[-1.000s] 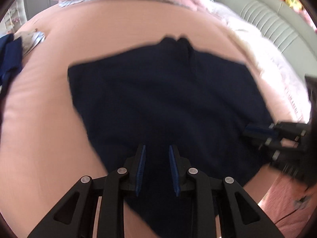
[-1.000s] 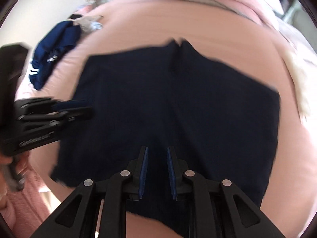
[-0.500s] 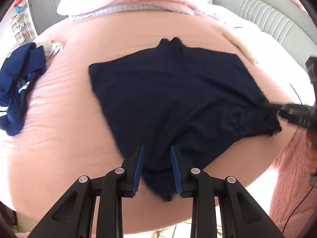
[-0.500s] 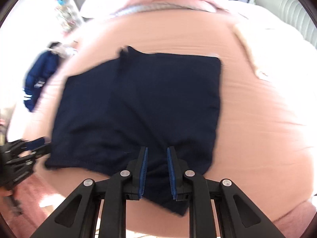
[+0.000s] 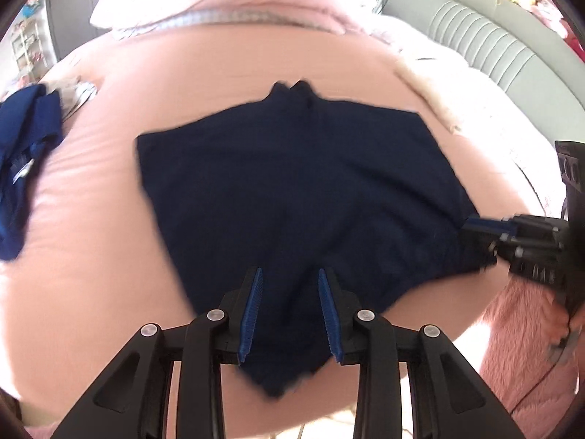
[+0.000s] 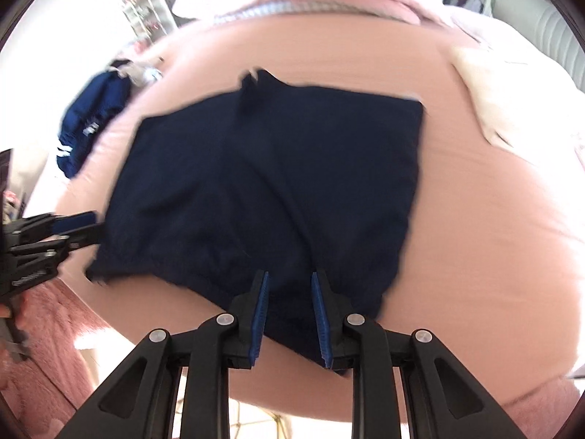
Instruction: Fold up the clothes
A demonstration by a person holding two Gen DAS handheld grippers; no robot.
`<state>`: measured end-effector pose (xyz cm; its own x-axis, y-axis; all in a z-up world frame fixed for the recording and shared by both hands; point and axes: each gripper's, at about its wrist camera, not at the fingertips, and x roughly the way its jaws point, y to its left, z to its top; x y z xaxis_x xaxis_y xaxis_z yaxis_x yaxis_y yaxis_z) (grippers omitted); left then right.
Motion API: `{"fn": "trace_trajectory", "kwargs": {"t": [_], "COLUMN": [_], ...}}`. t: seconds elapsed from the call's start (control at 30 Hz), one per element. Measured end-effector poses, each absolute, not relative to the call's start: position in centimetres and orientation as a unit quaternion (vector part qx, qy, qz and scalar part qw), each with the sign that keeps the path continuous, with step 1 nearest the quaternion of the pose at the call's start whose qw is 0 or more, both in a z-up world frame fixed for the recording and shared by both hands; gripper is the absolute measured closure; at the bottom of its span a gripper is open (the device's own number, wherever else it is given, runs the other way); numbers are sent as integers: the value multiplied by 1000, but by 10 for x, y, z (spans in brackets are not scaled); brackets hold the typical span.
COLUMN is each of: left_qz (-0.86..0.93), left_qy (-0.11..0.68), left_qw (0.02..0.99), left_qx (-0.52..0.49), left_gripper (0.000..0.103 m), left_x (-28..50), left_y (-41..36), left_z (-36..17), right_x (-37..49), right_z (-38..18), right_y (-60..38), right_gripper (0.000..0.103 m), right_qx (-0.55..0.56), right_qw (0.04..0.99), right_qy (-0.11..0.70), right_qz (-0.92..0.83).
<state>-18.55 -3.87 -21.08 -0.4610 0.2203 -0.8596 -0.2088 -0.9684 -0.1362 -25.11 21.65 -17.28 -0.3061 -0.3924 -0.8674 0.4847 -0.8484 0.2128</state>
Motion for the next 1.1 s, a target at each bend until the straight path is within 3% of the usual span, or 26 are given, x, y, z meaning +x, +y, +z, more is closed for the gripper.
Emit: {"fn": "trace_trajectory", "kwargs": {"t": [0.17, 0.3, 0.47, 0.7, 0.9, 0.97, 1.0, 1.03, 1.1], "left_qz": [795, 812, 865, 868, 846, 848, 851, 855, 864], "left_qy": [70, 51, 18, 32, 1, 11, 19, 32, 47], "left_qw": [145, 167, 165, 166, 176, 178, 178, 176, 183], "left_qx": [-585, -558, -473, -467, -504, -498, -493, -486, -467], "left_gripper": [72, 72, 72, 72, 72, 74, 79, 99, 101], "left_x": [-217, -231, -306, -379, -401, -402, -402, -402, -400], "left_y": [-6, -18, -16, 51, 48, 52, 54, 57, 62], "left_z": [-241, -213, -185, -206, -214, -216, -217, -217, -213], "right_x": [-247, -260, -326, -425, -452, -453, -453, -452, -448], "right_z": [-188, -168, -149, -181, -208, -207, -206, -207, -205], "right_y": [213, 252, 295, 321, 319, 311, 307, 302, 296], "right_gripper": [80, 80, 80, 79, 67, 71, 87, 95, 96], "right_qx": [559, 560, 529, 552, 551, 544, 540, 539, 532], "right_qw": [283, 305, 223, 149, 144, 173, 187, 193, 184], "right_qy": [116, 48, -4, -33, -71, -68, -66, -61, -54], "right_qz": [-770, -769, -819, -820, -819, -819, -818, -817, -825]}}
